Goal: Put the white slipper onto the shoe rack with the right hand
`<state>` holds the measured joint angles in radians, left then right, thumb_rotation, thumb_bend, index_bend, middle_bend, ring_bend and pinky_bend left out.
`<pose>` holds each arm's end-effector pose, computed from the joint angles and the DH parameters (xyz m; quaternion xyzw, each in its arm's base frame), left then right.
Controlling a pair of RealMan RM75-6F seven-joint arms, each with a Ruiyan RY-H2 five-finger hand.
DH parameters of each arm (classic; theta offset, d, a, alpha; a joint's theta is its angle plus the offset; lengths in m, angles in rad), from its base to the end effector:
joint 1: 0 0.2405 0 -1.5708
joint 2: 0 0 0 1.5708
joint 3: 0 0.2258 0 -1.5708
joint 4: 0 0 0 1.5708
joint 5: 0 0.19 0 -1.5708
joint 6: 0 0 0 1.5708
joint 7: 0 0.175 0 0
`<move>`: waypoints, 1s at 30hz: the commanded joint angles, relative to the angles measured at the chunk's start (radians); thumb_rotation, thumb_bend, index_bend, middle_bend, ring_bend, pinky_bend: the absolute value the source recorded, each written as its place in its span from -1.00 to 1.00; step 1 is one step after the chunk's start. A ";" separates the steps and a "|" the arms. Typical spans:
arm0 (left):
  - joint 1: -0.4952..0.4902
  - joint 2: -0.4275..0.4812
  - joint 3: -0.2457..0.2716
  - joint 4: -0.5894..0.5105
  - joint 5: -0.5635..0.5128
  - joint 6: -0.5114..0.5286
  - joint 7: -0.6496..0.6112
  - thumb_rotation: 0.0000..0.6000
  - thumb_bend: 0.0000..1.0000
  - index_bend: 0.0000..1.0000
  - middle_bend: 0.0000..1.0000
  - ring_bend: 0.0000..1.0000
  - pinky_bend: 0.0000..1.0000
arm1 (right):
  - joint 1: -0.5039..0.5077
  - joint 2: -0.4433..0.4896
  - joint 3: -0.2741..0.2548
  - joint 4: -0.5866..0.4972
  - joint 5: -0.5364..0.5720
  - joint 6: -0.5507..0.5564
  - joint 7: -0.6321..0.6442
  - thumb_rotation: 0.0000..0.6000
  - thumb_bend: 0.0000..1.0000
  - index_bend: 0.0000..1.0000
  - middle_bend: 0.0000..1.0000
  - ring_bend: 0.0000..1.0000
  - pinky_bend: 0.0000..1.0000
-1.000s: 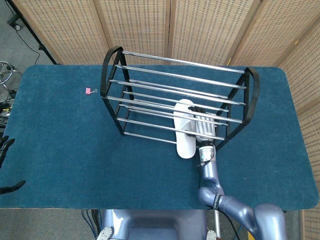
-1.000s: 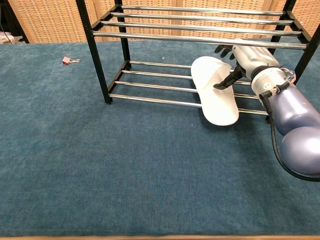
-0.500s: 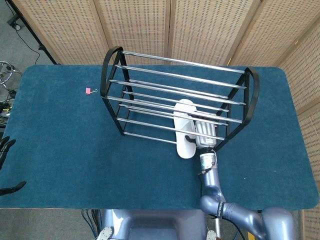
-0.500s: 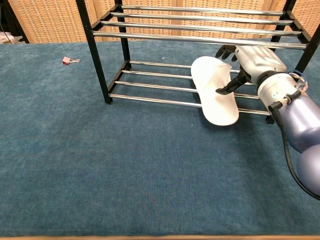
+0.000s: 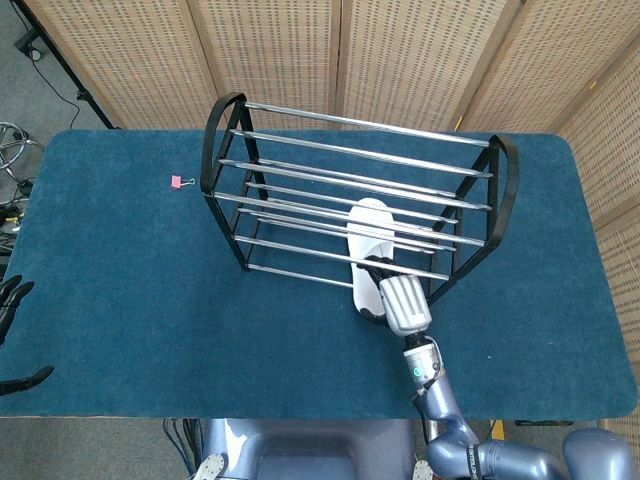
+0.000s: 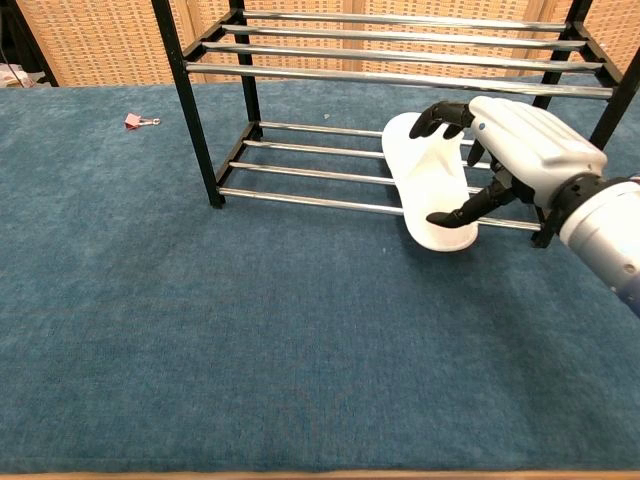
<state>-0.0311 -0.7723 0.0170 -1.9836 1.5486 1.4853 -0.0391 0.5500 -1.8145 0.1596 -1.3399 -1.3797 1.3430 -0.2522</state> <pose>-0.2349 0.1785 0.2118 -0.5953 -0.4324 -0.3792 0.5611 -0.1136 -0.3038 -0.0154 0.6381 -0.3633 0.5081 0.4501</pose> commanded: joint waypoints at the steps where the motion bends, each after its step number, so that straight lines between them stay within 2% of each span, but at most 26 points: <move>1: 0.001 -0.001 0.001 -0.001 0.003 0.002 0.004 1.00 -1.00 -1.00 -1.00 -1.00 -0.99 | -0.023 0.074 -0.119 0.007 -0.172 0.045 0.102 1.00 -0.67 -0.42 -0.47 -0.51 -0.27; 3: 0.002 -0.002 0.002 -0.001 0.005 0.003 0.009 1.00 -1.00 -1.00 -1.00 -1.00 -0.99 | -0.032 0.106 -0.187 0.034 -0.272 0.079 0.146 1.00 -0.67 -0.41 -0.45 -0.51 -0.26; 8: 0.003 -0.004 0.004 -0.005 0.008 0.004 0.015 1.00 -1.00 -1.00 -1.00 -1.00 -0.99 | -0.057 0.189 -0.308 0.065 -0.445 0.162 0.214 1.00 -0.68 -0.41 -0.42 -0.51 -0.25; 11: 0.005 -0.006 0.006 -0.006 0.016 0.007 0.020 1.00 -1.00 -1.00 -1.00 -1.00 -0.99 | -0.061 0.258 -0.359 0.082 -0.528 0.202 0.231 1.00 -0.67 -0.43 -0.43 -0.51 -0.25; 16: 0.007 -0.010 0.011 -0.009 0.025 0.009 0.033 1.00 -1.00 -1.00 -1.00 -1.00 -0.99 | -0.070 0.345 -0.400 0.155 -0.608 0.274 0.288 1.00 -0.68 -0.44 -0.42 -0.51 -0.25; 18: 0.007 -0.011 0.012 -0.011 0.028 0.009 0.037 1.00 -1.00 -1.00 -1.00 -1.00 -0.99 | -0.073 0.365 -0.411 0.184 -0.624 0.295 0.323 1.00 -0.67 -0.43 -0.42 -0.51 -0.30; 20: 0.008 -0.014 0.013 -0.012 0.031 0.010 0.045 1.00 -1.00 -1.00 -1.00 -1.00 -0.99 | -0.090 0.388 -0.419 0.237 -0.640 0.350 0.366 1.00 -0.67 -0.40 -0.41 -0.51 -0.46; 23: 0.008 -0.016 0.013 -0.013 0.031 0.008 0.053 1.00 -1.00 -1.00 -1.00 -1.00 -0.99 | -0.162 0.412 -0.393 0.297 -0.590 0.445 0.366 1.00 -0.67 -0.37 -0.43 -0.51 -0.68; 30: 0.007 -0.021 0.014 -0.015 0.030 0.006 0.067 1.00 -1.00 -1.00 -1.00 -1.00 -0.99 | -0.304 0.438 -0.337 0.310 -0.453 0.557 0.396 1.00 -0.70 -0.58 -0.66 -0.65 -0.77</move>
<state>-0.0241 -0.7933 0.0310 -1.9982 1.5778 1.4911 0.0275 0.2876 -1.3936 -0.2005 -1.0388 -1.8735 1.8714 0.1252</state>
